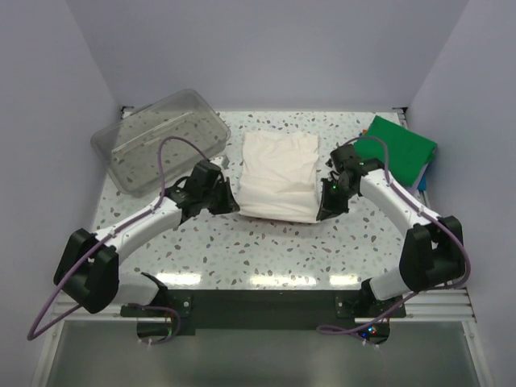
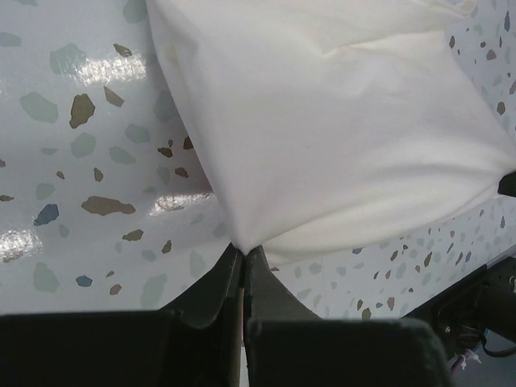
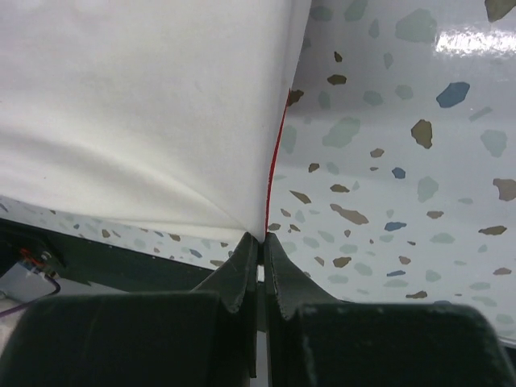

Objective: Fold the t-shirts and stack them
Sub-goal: Fold the tshirt

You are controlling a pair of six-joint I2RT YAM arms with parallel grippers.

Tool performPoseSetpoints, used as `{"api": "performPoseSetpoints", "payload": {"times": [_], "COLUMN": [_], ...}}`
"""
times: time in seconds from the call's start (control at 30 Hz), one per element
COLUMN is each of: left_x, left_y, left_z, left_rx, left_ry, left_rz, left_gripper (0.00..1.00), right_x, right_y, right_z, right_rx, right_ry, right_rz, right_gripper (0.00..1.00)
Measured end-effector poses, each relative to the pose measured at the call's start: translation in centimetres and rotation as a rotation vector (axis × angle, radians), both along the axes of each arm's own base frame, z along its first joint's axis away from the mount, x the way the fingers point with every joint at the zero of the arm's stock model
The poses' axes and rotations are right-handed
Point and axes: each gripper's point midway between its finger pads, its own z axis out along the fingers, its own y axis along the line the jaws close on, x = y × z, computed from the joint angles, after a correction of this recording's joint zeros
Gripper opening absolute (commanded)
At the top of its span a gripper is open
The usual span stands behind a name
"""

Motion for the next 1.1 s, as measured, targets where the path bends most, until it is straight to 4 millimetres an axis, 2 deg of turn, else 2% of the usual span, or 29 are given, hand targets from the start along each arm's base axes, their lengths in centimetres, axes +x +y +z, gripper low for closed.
{"api": "performPoseSetpoints", "payload": {"times": [0.23,0.37,0.57,0.63,0.77,0.87,0.93,1.1], "left_x": [-2.5,-4.3,-7.2,-7.5,-6.7,-5.4,-4.5,-2.3], "left_y": [0.1,0.0,0.2,0.2,-0.4,-1.0,-1.4,-2.6], "left_z": [0.6,2.3,4.3,5.3,8.1,9.6,9.7,8.0], "left_rx": [0.017,0.001,-0.03,-0.047,-0.072,-0.078,-0.069,-0.022], "left_ry": [0.022,0.005,0.023,0.021,-0.017,-0.05,-0.057,-0.028], "left_rz": [-0.042,-0.077,-0.116,-0.119,-0.119,-0.112,-0.109,-0.116], "left_gripper": [0.0,0.0,0.0,0.0,0.0,0.0,0.0,0.0], "right_x": [-1.7,-3.2,-6.6,-6.8,-5.4,-4.0,-3.1,0.0], "right_y": [-0.5,-0.7,-0.4,-0.4,-0.5,-0.8,-0.8,-0.5], "right_z": [1.9,3.5,6.1,7.3,9.9,10.8,10.7,9.3], "right_rx": [0.005,0.016,0.042,0.052,0.048,0.022,0.005,-0.04], "right_ry": [-0.007,-0.026,-0.037,-0.055,-0.134,-0.178,-0.185,-0.179], "right_rz": [0.003,0.01,0.036,0.028,-0.007,-0.036,-0.049,-0.072], "right_gripper": [0.0,0.0,0.0,0.0,0.0,0.0,0.0,0.0]}}
